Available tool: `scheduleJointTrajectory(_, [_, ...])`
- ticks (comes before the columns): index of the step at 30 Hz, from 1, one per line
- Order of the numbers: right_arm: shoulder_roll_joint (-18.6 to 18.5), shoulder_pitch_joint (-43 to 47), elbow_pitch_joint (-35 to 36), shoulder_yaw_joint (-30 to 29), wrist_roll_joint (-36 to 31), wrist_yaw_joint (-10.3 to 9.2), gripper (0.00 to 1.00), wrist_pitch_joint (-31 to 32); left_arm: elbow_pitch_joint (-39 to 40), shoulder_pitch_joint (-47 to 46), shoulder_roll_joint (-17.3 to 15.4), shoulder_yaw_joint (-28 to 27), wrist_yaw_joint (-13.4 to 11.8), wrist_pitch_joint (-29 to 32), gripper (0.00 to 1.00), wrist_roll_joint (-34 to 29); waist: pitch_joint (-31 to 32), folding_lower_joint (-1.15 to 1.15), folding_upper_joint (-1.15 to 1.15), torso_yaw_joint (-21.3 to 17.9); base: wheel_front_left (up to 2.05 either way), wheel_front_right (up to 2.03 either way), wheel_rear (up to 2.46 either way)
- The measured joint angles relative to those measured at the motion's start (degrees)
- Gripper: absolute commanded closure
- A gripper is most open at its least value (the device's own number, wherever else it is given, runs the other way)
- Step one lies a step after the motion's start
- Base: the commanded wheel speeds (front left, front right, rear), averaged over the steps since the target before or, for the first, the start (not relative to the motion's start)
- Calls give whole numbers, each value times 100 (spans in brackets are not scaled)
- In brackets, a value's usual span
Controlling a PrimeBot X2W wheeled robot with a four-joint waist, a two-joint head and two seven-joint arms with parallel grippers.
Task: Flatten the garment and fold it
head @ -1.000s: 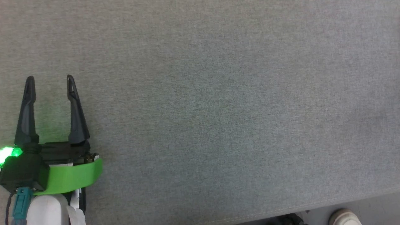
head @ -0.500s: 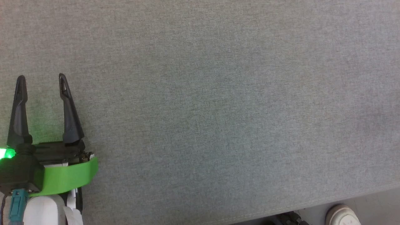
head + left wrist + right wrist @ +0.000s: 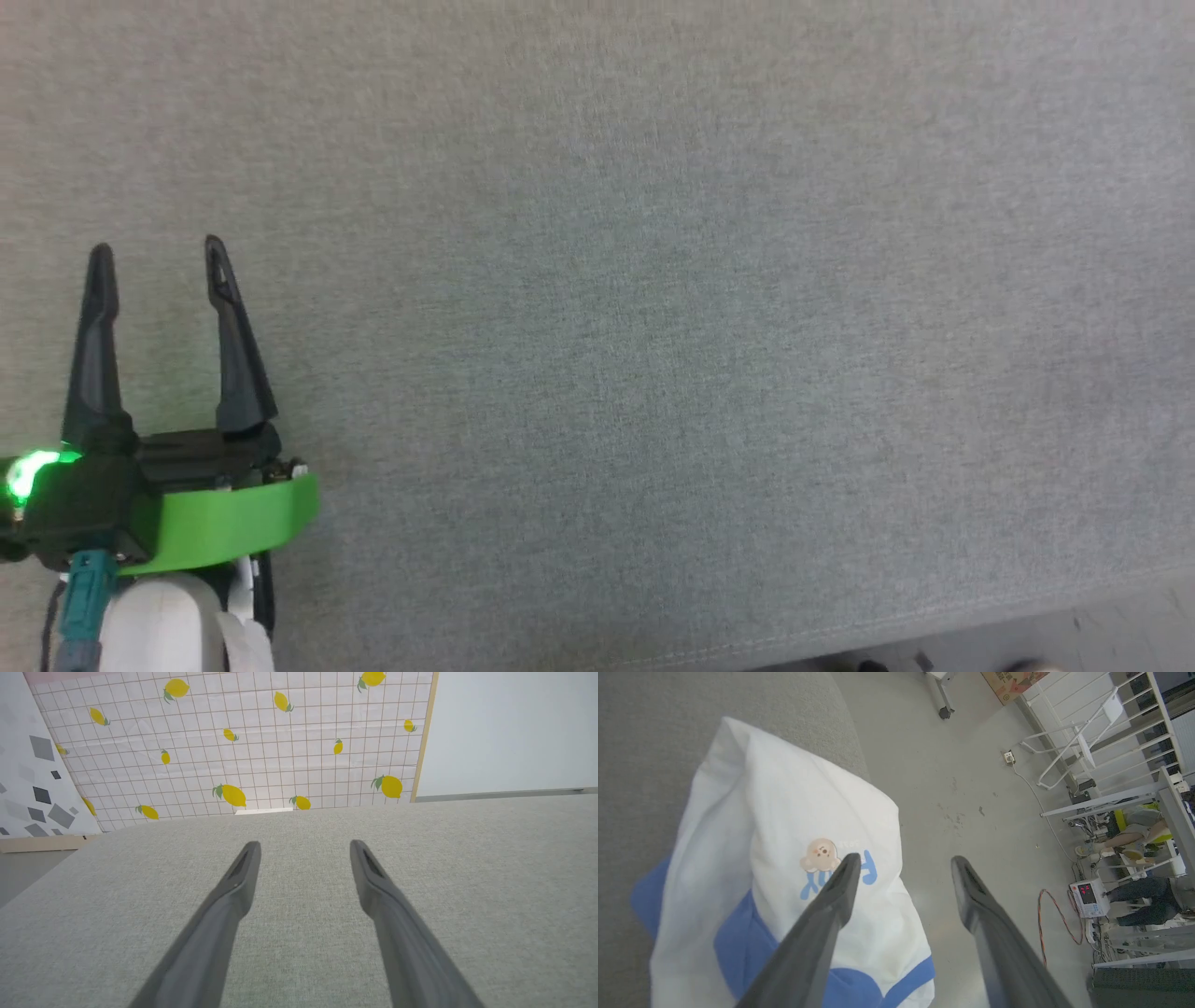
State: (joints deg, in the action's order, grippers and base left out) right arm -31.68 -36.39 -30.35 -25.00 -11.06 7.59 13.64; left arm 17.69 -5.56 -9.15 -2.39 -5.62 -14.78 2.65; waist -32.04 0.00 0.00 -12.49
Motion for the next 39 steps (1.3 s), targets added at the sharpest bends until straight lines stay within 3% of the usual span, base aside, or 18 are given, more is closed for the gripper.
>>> scheduleJointTrajectory(10, [505,254,214,276,225,0,0,-693,-285,250,237,8,1,0,0,58,901,-1,0,181,0,0,0])
scheduleJointTrajectory(25, [1842,1919,2016,934,658,-1,0,-1293,-710,1078,475,-30,154,0,0,333,2357,-1,0,695,0,0,0])
scheduleJointTrajectory(34, [2627,2775,2716,1177,592,-1,0,-1758,-1146,1230,545,186,305,1,0,383,2843,-1,0,1054,0,0,0])
scheduleJointTrajectory(39, [2846,3461,2924,1225,490,-1,0,-2022,-1372,1447,564,277,308,1,0,410,3123,-1,0,1180,0,0,0])
